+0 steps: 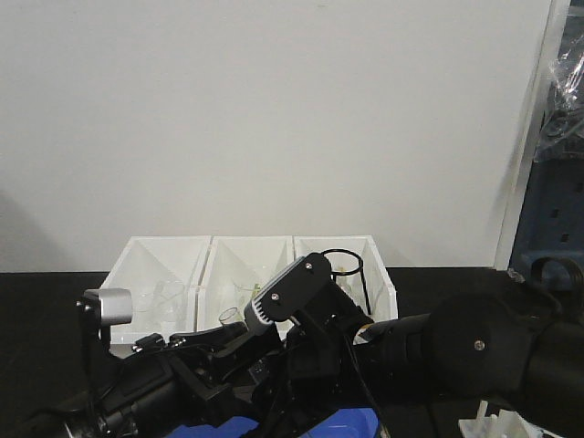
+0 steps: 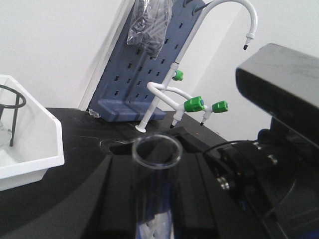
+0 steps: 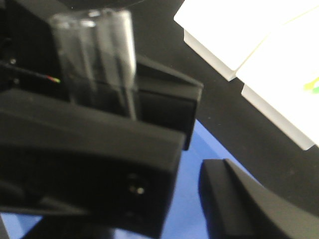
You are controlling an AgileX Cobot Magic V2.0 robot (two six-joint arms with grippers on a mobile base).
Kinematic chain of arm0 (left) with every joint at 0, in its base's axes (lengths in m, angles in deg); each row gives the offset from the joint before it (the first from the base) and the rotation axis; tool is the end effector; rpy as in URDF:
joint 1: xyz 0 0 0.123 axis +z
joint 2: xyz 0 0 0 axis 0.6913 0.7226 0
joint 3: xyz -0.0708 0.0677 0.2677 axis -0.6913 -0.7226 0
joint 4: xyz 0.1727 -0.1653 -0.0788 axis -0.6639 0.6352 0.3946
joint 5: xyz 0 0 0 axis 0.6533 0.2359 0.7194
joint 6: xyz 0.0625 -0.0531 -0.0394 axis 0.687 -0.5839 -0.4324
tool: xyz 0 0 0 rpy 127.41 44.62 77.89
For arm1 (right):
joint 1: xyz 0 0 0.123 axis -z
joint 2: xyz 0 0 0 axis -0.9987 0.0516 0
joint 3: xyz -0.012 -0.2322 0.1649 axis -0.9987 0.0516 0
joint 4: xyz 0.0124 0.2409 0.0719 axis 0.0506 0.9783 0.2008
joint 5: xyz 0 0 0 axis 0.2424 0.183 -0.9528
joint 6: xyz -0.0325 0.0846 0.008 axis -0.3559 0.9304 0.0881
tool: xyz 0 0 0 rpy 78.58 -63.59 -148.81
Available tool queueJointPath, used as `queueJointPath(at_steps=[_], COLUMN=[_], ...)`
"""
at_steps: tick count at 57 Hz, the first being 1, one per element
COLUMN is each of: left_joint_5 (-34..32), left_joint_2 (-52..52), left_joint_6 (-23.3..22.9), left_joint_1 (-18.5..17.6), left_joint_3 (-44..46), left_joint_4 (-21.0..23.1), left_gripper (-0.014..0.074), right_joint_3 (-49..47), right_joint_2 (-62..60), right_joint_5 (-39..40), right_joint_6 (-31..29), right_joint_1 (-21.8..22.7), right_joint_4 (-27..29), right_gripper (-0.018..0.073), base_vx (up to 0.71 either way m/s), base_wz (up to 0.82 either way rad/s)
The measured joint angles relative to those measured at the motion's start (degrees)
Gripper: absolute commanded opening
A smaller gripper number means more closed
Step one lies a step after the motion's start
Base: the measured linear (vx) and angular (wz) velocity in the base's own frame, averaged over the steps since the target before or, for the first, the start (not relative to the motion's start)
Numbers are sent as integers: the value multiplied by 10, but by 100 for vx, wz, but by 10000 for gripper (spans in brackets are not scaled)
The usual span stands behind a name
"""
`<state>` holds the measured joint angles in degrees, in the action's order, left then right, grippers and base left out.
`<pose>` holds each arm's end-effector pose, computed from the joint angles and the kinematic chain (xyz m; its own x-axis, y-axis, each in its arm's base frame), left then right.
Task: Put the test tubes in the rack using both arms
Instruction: 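Close the right gripper on the test tube held by the left gripper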
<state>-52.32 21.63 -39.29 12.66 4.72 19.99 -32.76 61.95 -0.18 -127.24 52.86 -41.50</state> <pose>0.2359 -0.1839 0.2684 -0.3723 -0.3327 -0.8664 0.7209 0.4843 -0.4957 0.2782 0.2154 0.2961 -0.3310 -0.5032 -0.7983 -0.8026 0.5950 -0.0422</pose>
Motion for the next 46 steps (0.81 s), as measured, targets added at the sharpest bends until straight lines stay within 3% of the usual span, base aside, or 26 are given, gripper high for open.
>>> queueJointPath(at_steps=[14,27,32,46], left_joint_5=[4,6,7,6], left_joint_2=[0,0,0,0], left_joint_6=[0,0,0,0], left_joint_1=[0,0,0,0], left_joint_3=[0,3,3,3], left_joint_4=[-2,-7,-8,-9], left_gripper=[135,179,230,438], right_joint_3=[0,0,0,0], right_joint_2=[0,0,0,0], right_joint_5=[-13,-14,-14,-10], right_joint_6=[6,6,6,6], right_joint_1=[-4,-4,-4,-4], right_joint_4=[3,3,3,3], right_gripper=[144,36,-15,-11], base_vx=[0,0,0,0], base_wz=[0,0,0,0])
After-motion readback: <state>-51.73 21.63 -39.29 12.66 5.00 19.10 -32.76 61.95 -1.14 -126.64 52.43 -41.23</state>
